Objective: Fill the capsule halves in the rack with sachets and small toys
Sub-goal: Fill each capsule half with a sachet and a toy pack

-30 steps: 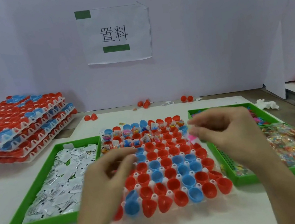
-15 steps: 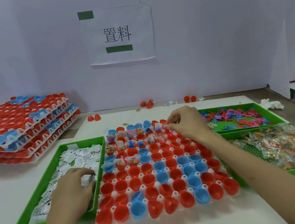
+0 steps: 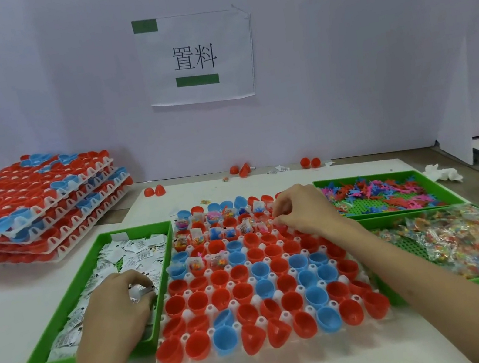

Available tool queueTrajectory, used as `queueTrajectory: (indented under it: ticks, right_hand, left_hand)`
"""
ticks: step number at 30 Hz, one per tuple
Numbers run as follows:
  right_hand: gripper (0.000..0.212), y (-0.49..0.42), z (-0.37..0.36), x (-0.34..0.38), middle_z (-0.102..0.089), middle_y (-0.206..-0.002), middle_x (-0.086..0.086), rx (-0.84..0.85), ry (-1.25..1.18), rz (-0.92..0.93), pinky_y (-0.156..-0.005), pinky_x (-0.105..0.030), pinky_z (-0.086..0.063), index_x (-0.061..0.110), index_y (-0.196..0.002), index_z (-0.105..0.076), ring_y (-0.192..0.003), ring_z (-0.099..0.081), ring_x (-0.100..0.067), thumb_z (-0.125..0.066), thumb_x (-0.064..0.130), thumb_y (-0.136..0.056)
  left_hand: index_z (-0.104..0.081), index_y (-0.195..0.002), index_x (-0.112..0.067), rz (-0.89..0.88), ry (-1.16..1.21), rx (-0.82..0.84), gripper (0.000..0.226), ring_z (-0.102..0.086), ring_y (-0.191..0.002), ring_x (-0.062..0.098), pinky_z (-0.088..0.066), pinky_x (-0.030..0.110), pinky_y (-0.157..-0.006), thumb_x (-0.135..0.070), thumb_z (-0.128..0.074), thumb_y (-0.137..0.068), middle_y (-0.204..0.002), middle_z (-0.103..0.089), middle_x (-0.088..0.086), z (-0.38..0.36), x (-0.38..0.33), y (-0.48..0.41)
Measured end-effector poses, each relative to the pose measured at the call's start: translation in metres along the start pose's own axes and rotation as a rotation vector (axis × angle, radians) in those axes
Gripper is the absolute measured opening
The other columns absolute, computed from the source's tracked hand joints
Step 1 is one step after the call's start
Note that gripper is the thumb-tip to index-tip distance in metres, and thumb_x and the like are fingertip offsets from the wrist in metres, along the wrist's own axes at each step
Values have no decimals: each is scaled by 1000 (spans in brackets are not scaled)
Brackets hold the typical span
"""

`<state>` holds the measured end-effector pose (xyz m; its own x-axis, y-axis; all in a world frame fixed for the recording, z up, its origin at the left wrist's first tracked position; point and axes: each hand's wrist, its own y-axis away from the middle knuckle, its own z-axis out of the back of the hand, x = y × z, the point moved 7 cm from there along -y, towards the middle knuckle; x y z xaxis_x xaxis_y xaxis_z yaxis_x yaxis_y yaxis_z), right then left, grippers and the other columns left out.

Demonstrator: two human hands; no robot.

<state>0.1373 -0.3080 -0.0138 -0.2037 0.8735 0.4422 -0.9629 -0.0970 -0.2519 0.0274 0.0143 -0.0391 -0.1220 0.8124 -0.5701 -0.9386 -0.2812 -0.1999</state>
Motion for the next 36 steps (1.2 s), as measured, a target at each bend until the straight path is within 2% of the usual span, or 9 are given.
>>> queueTrajectory:
  ticks: [3, 8, 13, 16, 19, 23, 27, 33, 36]
  right_hand:
    - [7, 0, -3, 1, -73, -98, 8, 44, 20, 0, -104, -47, -47, 27, -92, -77, -93, -64, -9, -76, 29, -86]
    - [3, 2, -4, 2, -73, -101, 7, 44, -9, 14, -101, -43, -49, 29, -90, -77, -85, -59, -2, -75, 28, -87]
    - [4, 0, -1, -2, -69, -89, 13, 65, -37, 5, -85, -30, -56, 30, -91, -75, -77, -58, 3, -73, 27, -88]
    - [10, -1, 5, 1, -73, -97, 7, -3, -98, 17, -69, -15, -47, 25, -98, -75, -76, -56, 4, -68, 24, -91]
    - [15, -2, 5, 14, -73, -101, 4, -45, -113, 43, -87, -32, -53, 23, -103, -76, -82, -58, -1, -64, 26, -94]
    - [28, -8, -9, 35, -64, -115, 2, 28, 51, 58, -106, -45, -39, 26, -112, -73, -106, -57, -15, -63, 45, -93]
    - [34, -13, -18, 41, -59, -126, 0, 56, 183, 62, -107, -45, -32, 29, -114, -71, -119, -51, -21, -63, 52, -91]
    - [30, -16, -22, 41, -60, -121, 1, 18, 173, 74, -105, -44, -33, 29, -108, -72, -116, -52, -19, -67, 52, -88]
    - [28, -16, -23, 41, -62, -116, 2, 2, 171, 76, -102, -43, -34, 29, -103, -74, -112, -53, -19, -68, 52, -86]
  left_hand:
    - [-67, -85, -27, -10, -1, -14, 13, -50, -87, 16, -41, 33, -74, -16, -75, -85, -108, -63, 5, 0, 0, 0]
    - [-67, -86, -27, 0, 39, -16, 13, -52, -70, 9, -52, 35, -65, -17, -74, -86, -100, -57, -1, 0, 2, -1]
    - [-67, -86, -28, -5, 11, -24, 13, -51, -85, 16, -43, 34, -74, -18, -74, -86, -106, -61, 2, 0, 3, -1]
    - [-68, -88, -27, -1, -4, -21, 12, -53, -91, 19, -45, 35, -77, -18, -75, -86, -109, -62, 4, -2, 4, -2]
    - [-69, -89, -26, 5, 15, -17, 10, -56, -89, 19, -52, 38, -76, -18, -74, -86, -108, -61, 3, -2, 4, -2]
    - [-68, -88, -27, 17, 37, -14, 10, -57, -75, 15, -57, 40, -69, -18, -74, -86, -105, -58, 1, -1, 4, -1]
    - [-66, -85, -30, 31, 54, 10, 14, -64, -74, 29, -58, 46, -69, -18, -73, -86, -100, -54, -1, -1, 5, 0]
    - [-65, -84, -31, 23, 54, -7, 15, -61, -63, 16, -58, 42, -63, -20, -73, -87, -99, -55, -2, -2, 6, -2]
    - [-66, -86, -30, 32, 66, -5, 12, -64, -52, 19, -58, 42, -57, -21, -73, -87, -94, -52, -5, -2, 7, -2]
